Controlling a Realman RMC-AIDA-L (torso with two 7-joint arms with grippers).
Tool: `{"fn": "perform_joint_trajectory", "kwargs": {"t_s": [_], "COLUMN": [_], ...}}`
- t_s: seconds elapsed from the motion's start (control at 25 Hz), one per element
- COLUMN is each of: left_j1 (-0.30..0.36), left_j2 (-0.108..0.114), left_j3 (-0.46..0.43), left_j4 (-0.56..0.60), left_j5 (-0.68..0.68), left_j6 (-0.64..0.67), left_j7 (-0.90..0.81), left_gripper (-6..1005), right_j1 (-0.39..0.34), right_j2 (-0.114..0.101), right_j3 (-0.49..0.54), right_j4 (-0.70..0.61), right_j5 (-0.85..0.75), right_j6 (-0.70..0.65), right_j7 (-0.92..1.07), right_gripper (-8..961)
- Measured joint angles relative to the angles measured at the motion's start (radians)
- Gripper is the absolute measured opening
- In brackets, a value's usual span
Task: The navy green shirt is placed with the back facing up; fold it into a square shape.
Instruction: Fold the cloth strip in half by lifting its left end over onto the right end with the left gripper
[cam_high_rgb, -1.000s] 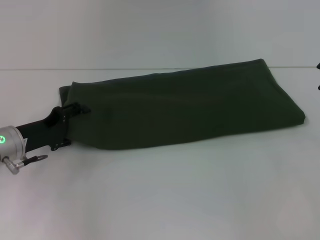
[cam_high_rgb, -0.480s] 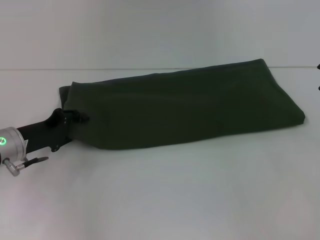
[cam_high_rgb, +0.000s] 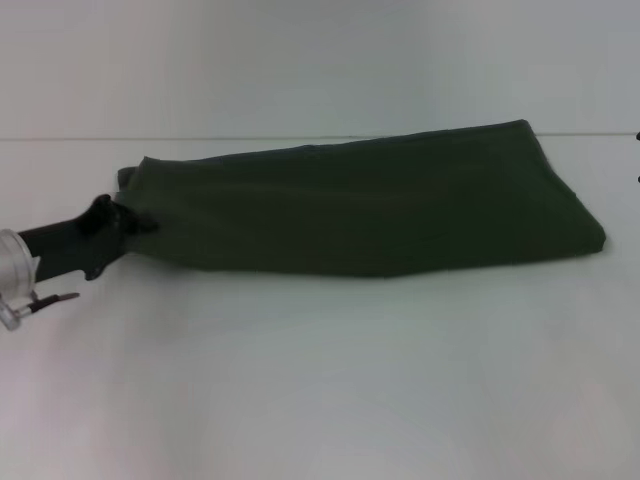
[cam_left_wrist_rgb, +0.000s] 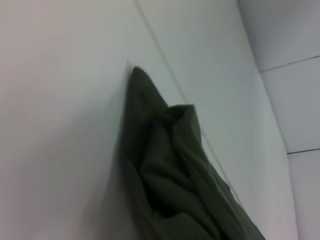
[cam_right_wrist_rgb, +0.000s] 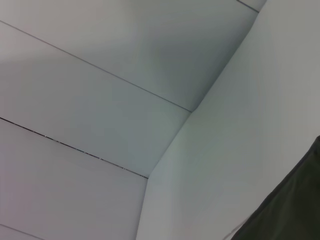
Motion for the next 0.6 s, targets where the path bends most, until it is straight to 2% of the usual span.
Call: {"fn": "perform_joint_trajectory", "kwargs": {"t_s": [0.32, 0.48, 0.6], "left_j1": [0.015, 0.016, 0.017], "left_j2": [0.043, 0.056, 0.060], "left_j3": [-0.041, -0.110, -0.130], "left_j4": [0.027, 0.042, 0.044], "left_j5": [0.060, 0.152, 0.189], "left_j6": [-0.064, -0.112, -0.134], "left_j7": [-0.013, -0.030, -0.041], "left_gripper": [43, 36, 37], "right_j1": [-0.002, -0.001, -0.001], "right_j2": [-0.002, -0.002, -0.003], "right_j3": [0.000, 0.001, 0.001], "right_j4": [0.011, 0.011, 0.012], "right_j5": [0.001, 0.001, 0.000], "right_j6": [0.004, 0.010, 0.012], "right_j7": [0.001, 0.003, 0.004], "right_gripper": [866, 866, 866]}}
